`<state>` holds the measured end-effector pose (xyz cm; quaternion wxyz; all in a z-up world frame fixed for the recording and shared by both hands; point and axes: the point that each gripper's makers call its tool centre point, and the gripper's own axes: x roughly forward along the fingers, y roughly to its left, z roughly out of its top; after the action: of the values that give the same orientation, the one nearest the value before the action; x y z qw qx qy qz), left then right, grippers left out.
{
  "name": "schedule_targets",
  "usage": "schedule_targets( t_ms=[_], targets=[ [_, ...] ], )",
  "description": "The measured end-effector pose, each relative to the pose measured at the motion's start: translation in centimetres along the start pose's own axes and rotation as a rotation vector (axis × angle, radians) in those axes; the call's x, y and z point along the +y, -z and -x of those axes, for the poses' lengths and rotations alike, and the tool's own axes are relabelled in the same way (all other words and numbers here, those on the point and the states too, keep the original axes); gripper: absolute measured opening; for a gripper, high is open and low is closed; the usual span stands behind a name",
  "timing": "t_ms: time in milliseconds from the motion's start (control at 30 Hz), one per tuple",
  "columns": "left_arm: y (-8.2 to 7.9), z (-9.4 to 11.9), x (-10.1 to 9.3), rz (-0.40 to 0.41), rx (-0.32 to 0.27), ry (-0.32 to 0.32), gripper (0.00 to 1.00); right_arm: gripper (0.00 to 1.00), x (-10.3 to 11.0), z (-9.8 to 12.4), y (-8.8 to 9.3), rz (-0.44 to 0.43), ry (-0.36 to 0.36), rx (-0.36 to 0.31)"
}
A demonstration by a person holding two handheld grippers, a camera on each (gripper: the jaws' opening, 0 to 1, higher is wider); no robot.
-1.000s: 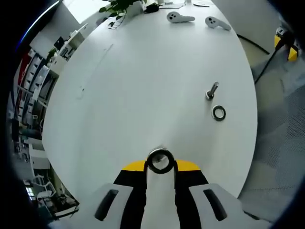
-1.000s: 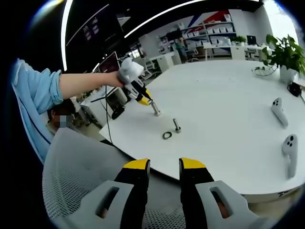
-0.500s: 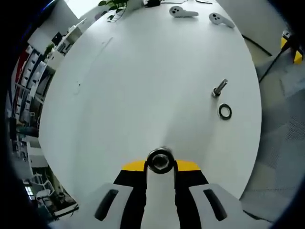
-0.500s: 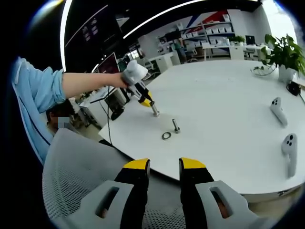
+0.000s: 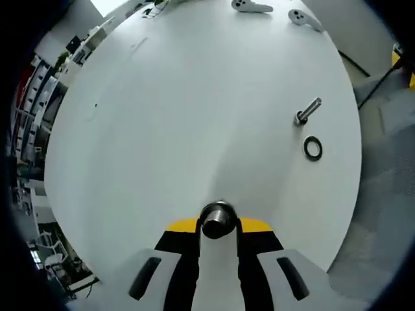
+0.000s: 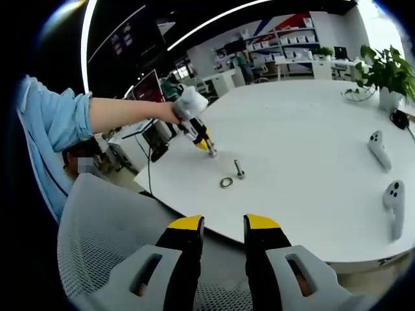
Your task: Place the washer onto the threaded stud by aligning its center hole with the stud, sliding it down to the base, and recovering from edge contact or off-axis alignment until the washer reaches the visible bottom stop.
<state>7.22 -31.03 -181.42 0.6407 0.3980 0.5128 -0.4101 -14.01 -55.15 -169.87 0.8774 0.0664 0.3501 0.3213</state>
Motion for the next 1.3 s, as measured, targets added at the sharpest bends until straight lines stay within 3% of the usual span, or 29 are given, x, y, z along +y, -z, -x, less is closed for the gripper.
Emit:
schedule_targets(
  t_ms=[300,533,900,1300],
  targets=[
    [-0.9,-1.7,-3.9,-0.012,-0.009,0.041,0.19,0.27,0.1,0.0,0.1,0.002,-0.003,0.004],
    [-1.7,-2.8,-5.7,-0.037,-0.014,0.063,0.19,0.27,0.1,0.0,0.0,0.002,-0.005,0.001],
    [-3.3,-2.5,-8.9,-0.055,-0.037,0.083,0.19,0.27,0.2,0.0,-0.1,0.007,-0.012,-0.006],
    [-4.1,-2.4,-9.5,-0.079,-0.068,0.078,0.20,0.27,0.4,0.1,-0.2,0.011,-0.020,-0.014]
  ],
)
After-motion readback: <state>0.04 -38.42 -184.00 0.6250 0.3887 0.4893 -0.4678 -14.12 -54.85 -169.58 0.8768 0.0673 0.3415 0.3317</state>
